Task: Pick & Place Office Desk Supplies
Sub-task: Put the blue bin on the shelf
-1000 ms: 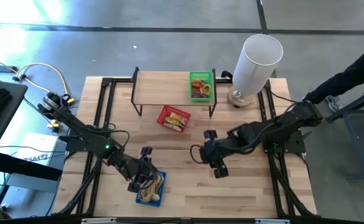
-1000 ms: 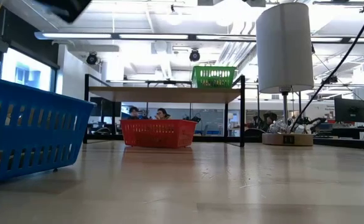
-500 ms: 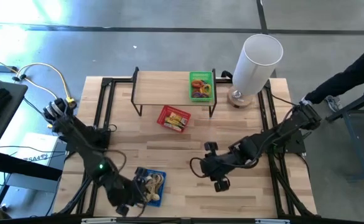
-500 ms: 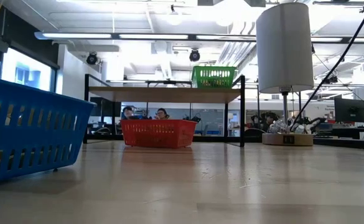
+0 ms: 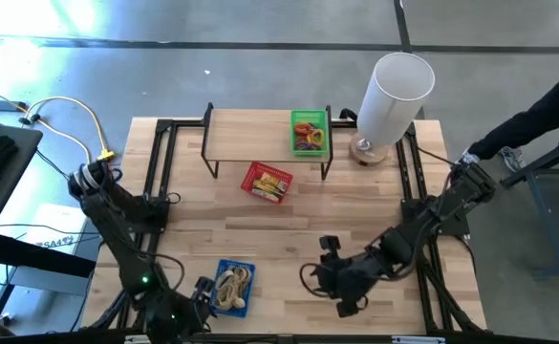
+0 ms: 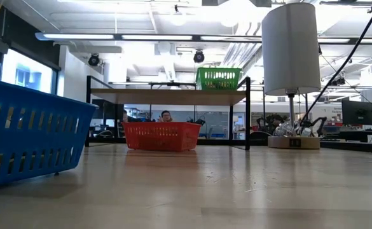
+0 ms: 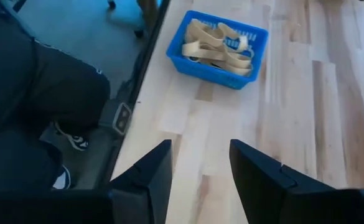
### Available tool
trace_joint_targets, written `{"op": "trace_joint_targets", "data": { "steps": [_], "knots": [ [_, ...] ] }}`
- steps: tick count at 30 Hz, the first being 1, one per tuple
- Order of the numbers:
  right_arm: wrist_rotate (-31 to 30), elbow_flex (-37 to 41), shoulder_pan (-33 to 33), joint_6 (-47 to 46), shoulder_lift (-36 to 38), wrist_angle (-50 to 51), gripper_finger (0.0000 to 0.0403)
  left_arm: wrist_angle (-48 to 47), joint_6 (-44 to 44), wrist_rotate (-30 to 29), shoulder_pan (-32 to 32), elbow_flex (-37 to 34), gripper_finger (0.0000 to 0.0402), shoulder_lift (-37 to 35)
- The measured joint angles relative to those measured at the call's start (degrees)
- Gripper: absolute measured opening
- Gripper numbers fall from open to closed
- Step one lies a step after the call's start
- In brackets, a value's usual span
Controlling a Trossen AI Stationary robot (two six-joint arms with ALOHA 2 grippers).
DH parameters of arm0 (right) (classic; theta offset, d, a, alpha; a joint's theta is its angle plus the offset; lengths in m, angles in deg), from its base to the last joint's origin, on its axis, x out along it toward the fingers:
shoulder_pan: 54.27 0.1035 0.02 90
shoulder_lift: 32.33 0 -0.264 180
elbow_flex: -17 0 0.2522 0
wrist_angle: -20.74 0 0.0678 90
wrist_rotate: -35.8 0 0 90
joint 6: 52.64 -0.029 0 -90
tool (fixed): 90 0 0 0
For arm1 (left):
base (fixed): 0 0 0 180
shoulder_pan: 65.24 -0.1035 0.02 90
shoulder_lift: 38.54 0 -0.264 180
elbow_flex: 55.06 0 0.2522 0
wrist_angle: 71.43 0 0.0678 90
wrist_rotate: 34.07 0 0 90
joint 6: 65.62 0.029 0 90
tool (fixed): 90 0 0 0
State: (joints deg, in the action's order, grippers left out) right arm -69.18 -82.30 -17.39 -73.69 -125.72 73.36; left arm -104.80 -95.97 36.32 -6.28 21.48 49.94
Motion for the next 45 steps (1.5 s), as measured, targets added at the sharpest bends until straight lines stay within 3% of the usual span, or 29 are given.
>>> {"op": "trace_joint_targets", "data": {
  "steps": [7, 23, 45],
  "knots": [
    [-2.04, -0.05, 2.86, -3.15, -1.57, -2.9, 0.0148, 3.16, 2.63, -1.84, 0.35, 0.0, 0.0165, 5.09],
    [-6.36, -0.01, 4.19, -1.48, -8.12, -7.9, 0.0148, -0.11, 2.93, -3.21, -2.09, -0.62, 0.0165, 5.39],
    [-6.08, 0.0, 2.87, 0.1, -10.16, -15.62, 0.0148, 1.0, 2.56, -1.44, -1.95, -1.51, 0.0165, 10.79]
  ]
}}
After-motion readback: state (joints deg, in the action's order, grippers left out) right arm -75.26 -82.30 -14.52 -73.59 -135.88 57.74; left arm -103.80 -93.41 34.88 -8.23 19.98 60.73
